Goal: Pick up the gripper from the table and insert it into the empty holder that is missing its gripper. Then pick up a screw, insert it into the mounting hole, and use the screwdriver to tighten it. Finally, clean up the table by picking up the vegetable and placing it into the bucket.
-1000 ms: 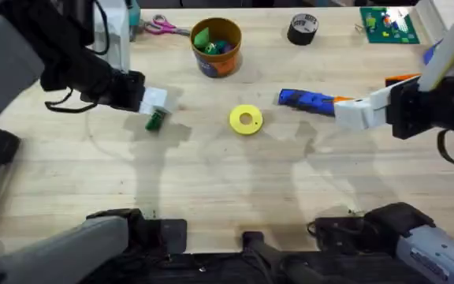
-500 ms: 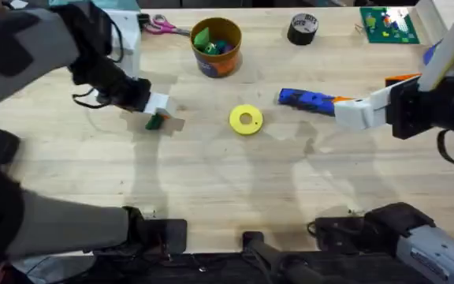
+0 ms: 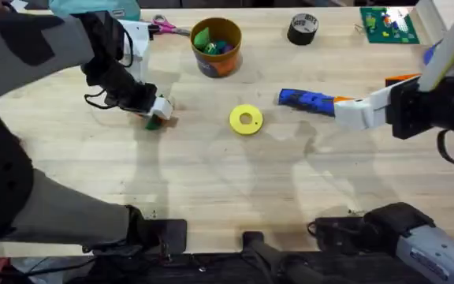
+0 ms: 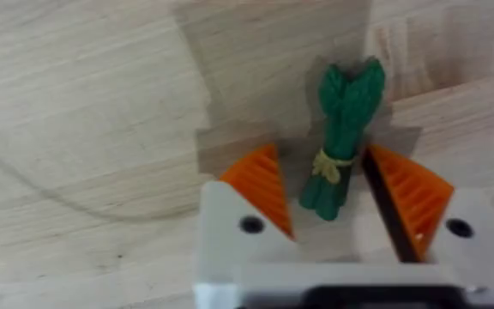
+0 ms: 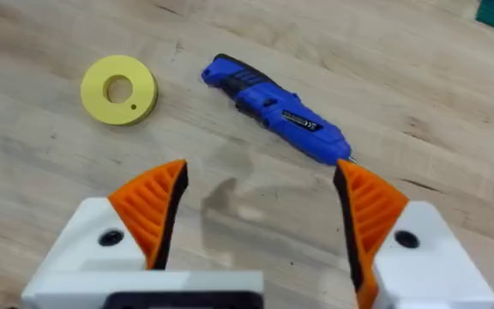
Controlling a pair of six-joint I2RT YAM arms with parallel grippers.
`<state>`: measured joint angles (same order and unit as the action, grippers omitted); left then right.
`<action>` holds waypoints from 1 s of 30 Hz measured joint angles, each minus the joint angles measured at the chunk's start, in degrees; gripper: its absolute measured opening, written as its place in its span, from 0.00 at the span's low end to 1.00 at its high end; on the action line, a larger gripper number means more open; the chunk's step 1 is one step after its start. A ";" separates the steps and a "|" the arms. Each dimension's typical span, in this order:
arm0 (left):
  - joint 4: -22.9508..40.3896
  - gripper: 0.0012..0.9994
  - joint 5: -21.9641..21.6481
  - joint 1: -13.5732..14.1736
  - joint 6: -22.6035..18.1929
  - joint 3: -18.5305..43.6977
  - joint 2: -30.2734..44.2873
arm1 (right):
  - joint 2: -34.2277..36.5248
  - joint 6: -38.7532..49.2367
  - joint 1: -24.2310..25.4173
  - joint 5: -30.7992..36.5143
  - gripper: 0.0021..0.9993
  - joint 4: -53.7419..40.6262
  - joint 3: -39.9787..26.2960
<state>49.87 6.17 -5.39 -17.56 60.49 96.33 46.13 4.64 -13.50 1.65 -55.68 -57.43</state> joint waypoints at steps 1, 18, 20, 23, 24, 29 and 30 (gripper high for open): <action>0.02 0.49 -0.02 0.03 -0.11 0.00 0.00 | 0.00 0.00 0.00 0.00 1.00 -0.02 -0.01; 2.20 0.02 -0.04 1.01 0.58 2.77 -0.01 | 0.00 0.00 0.00 -0.21 1.00 0.79 0.00; 3.19 0.02 -0.02 1.01 1.12 6.18 -0.02 | 0.00 -0.02 0.00 -0.48 1.00 1.07 0.00; 4.97 0.02 -0.02 1.20 1.49 12.88 -0.07 | 0.00 -0.02 0.00 -0.68 1.00 1.07 0.00; 5.73 0.02 -0.03 1.44 1.56 15.74 -0.07 | 0.00 -0.02 0.00 -0.79 1.00 1.07 0.00; 6.48 0.02 0.02 4.20 1.73 26.91 -0.21 | 0.00 -0.02 0.00 -1.07 1.00 1.07 0.00; 6.22 0.02 0.02 5.04 1.75 28.71 -0.32 | 0.00 -0.02 0.00 -1.09 1.00 1.07 0.00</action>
<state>56.08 6.20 -0.35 -15.82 89.20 96.02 46.13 4.62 -13.50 0.56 -54.61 -57.43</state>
